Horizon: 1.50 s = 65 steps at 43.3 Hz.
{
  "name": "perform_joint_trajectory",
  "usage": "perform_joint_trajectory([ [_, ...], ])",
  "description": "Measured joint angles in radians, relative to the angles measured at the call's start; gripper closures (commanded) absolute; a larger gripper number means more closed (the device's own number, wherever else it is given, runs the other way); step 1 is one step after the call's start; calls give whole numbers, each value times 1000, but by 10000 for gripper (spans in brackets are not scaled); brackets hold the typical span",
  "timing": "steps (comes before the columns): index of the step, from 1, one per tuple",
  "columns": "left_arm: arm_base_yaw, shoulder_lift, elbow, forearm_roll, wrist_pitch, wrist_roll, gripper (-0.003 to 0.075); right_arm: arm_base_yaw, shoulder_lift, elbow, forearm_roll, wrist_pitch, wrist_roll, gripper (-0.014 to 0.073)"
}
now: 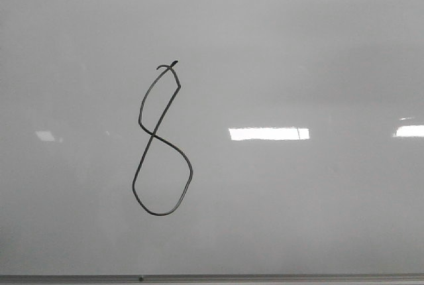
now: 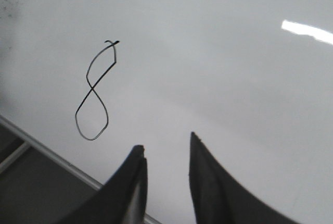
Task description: Write number 8 on whiteboard
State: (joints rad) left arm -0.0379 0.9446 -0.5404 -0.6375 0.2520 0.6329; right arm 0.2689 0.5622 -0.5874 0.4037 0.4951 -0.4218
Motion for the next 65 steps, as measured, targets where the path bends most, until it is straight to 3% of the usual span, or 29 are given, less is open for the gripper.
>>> perform_joint_trajectory([
  [8,-38,5,106,-70,-211,0,739,-9,-229,202,4,-101,6,610],
  [20,-129,163,116,-84,-430,-3,738,-9,-293,286,5,-158,11,610],
  [26,-136,292,93,-79,-475,-38,738,-9,-293,286,6,-168,11,610],
  [33,-136,413,39,20,-485,-144,738,-9,-293,286,8,-168,11,610],
  [47,-132,503,15,412,-556,-592,737,-9,-293,286,10,-170,11,610],
  [65,-102,535,14,515,-598,-661,727,-9,-293,286,10,-170,13,610],
])
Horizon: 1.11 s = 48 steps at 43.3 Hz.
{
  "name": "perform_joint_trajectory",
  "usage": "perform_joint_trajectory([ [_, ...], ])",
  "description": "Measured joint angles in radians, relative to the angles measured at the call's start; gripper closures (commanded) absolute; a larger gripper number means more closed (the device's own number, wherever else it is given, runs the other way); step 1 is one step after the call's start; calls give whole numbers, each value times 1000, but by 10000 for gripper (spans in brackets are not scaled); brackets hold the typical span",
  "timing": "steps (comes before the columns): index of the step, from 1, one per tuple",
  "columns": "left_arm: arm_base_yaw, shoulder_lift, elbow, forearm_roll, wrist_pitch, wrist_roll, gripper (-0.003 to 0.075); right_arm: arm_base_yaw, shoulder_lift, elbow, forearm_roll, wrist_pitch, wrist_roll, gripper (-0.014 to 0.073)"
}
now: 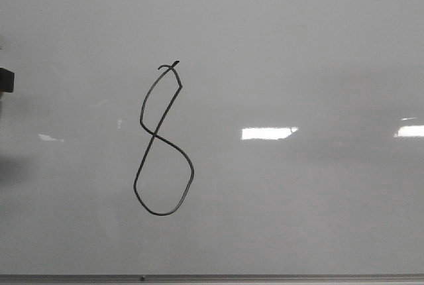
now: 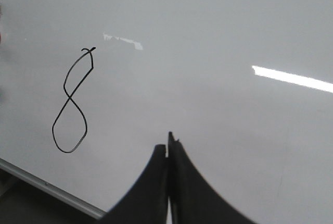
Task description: Write number 8 on whiteboard
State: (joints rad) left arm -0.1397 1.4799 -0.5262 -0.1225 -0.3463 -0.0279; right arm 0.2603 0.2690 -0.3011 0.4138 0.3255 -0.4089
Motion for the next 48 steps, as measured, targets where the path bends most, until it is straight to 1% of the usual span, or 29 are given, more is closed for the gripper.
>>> perform_joint_trajectory([
  [3,0,0,0,0,0,0,688,0,0,0,0,0,0,610],
  [7,0,2,0,4,-2,0,589,0,0,0,0,0,0,610],
  [12,0,8,0,6,-4,0,420,0,0,0,2,0,0,610],
  [13,0,10,0,6,-4,0,401,0,0,0,2,0,0,610],
  [15,0,12,0,6,-4,0,333,0,0,0,2,0,0,610],
  [18,0,12,0,8,-4,0,283,0,0,0,2,0,0,610],
  [21,2,12,-2,8,-4,0,258,0,0,0,2,0,0,610],
  [30,2,9,-2,8,1,0,255,0,0,0,2,0,0,610],
  [34,2,-23,-2,8,52,5,256,0,0,0,2,0,0,610],
  [39,2,-142,-2,8,131,53,273,0,0,0,2,-6,0,610],
  [42,2,-243,-2,15,182,68,309,0,0,0,2,-18,0,610],
  [47,2,-431,-2,39,282,77,442,0,0,0,2,-29,0,610],
  [48,2,-463,-2,42,308,77,480,0,0,0,2,-29,0,610],
])
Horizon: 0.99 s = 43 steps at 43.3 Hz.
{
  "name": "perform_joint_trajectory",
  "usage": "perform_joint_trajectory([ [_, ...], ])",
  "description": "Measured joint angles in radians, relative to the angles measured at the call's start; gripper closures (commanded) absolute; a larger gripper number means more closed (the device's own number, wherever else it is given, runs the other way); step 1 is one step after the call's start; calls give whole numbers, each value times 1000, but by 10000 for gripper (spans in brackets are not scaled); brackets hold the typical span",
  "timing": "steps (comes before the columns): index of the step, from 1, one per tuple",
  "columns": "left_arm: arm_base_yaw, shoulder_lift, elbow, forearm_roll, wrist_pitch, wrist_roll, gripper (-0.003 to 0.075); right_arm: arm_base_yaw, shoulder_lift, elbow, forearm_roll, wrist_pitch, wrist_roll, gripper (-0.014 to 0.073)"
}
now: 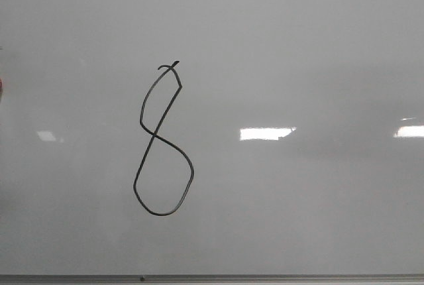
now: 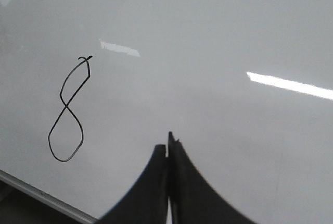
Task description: Write number 8 on whiteboard
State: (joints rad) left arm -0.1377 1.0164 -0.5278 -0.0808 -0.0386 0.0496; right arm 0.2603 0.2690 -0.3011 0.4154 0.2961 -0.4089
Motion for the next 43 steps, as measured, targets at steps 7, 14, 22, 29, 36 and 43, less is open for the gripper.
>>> perform_joint_trajectory([
  [7,0,-228,22,11,125,0,684,0,0,0,0,0,0,610],
  [14,0,-432,93,11,181,2,739,0,0,0,0,0,0,610],
  [22,0,-595,141,11,201,2,739,0,0,0,0,0,0,610],
  [29,0,-660,143,11,197,2,739,0,0,0,0,0,0,610],
  [36,0,-667,144,11,195,2,739,0,0,0,0,0,0,610],
  [43,0,-667,146,11,195,2,739,0,0,0,0,0,0,610],
])
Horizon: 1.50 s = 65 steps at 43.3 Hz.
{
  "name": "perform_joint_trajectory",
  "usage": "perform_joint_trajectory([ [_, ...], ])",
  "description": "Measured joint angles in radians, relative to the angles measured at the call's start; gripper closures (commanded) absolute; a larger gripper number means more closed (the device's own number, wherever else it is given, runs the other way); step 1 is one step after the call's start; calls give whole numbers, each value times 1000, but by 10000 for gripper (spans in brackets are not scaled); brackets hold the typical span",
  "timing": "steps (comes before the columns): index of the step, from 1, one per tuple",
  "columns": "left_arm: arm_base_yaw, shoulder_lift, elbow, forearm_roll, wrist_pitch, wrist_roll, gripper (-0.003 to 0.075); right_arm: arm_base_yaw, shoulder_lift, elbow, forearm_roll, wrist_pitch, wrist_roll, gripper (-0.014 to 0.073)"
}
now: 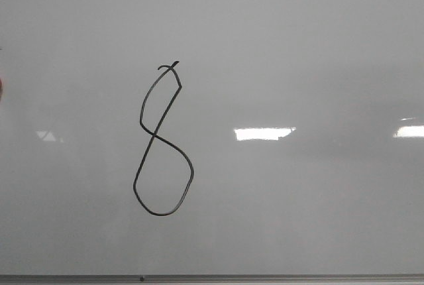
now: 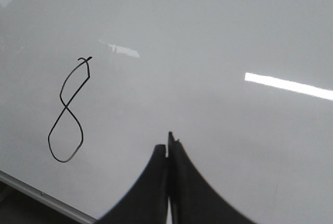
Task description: Write number 8 on whiteboard
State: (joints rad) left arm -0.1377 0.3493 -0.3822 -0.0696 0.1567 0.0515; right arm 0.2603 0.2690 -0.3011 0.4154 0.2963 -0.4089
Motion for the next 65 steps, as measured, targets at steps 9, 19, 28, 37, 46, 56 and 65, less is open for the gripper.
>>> perform_joint_trajectory([
  [9,0,-3,9,2,-14,0,739,0,0,0,0,0,0,610],
  [19,69,-162,138,7,-25,0,739,0,0,0,0,0,0,610],
  [28,138,-346,309,10,-25,0,739,0,0,0,0,0,0,610],
  [37,164,-355,389,10,-38,0,739,0,0,0,0,0,0,610],
  [46,166,-355,389,10,-35,0,739,0,0,0,0,0,0,610],
  [56,166,-355,389,10,-35,0,739,0,0,0,0,0,0,610],
  [65,166,-355,389,10,-33,0,739,0,0,0,0,0,0,610],
])
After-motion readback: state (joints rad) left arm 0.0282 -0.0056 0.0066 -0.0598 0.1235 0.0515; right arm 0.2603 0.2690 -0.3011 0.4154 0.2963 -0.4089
